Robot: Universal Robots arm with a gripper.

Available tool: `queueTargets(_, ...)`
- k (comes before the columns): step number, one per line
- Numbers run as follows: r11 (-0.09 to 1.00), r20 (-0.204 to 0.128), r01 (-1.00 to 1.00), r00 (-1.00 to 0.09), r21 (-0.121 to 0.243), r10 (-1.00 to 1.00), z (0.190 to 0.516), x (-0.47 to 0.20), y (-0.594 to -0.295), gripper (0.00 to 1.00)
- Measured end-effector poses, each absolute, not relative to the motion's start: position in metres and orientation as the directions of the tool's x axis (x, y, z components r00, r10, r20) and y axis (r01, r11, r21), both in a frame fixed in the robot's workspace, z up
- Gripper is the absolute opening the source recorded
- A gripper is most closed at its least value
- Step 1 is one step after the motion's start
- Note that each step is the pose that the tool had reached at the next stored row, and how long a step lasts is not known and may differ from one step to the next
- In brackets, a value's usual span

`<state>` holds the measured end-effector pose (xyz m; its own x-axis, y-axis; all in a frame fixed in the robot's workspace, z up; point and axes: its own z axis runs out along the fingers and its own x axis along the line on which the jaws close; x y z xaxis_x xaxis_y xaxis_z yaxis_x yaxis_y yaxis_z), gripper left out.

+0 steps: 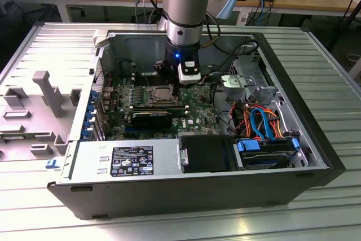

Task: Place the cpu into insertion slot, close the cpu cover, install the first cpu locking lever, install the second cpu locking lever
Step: 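Install the first cpu locking lever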

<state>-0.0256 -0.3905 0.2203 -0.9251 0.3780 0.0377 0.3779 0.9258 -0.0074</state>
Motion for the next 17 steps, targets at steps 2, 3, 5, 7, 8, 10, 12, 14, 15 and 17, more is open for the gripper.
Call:
queueTargets(2,0.926,0.038,0.378,-0.925,-0.007,0.378,0.2203,-0.0256,-0.3905,0.11)
queueTargets(3,0.926,0.038,0.378,-0.925,-0.007,0.378,0.2203,-0.0256,-0.3905,0.11)
queueTargets(5,0.926,0.038,0.378,-0.925,-0.006,0.378,0.2204,-0.0256,-0.3905,0.11)
queueTargets(7,0.926,0.039,0.378,-0.925,-0.003,0.378,0.2207,-0.0256,-0.3906,0.11)
queueTargets(8,0.926,0.041,0.378,-0.925,0.001,0.378,0.2211,-0.0256,-0.3905,0.11)
queueTargets(10,0.926,0.046,0.378,-0.925,0.012,0.377,0.2226,-0.0256,-0.3905,0.11)
queueTargets(12,0.926,0.050,0.378,-0.925,0.023,0.376,0.2240,-0.0256,-0.3905,0.11)
queueTargets(14,0.925,0.056,0.378,-0.925,0.038,0.376,0.2254,-0.0256,-0.3905,0.11)
queueTargets(15,0.925,0.058,0.378,-0.925,0.044,0.375,0.2258,-0.0256,-0.3905,0.11)
queueTargets(17,0.924,0.064,0.378,-0.925,0.056,0.374,0.2263,-0.0256,-0.3905,0.11)
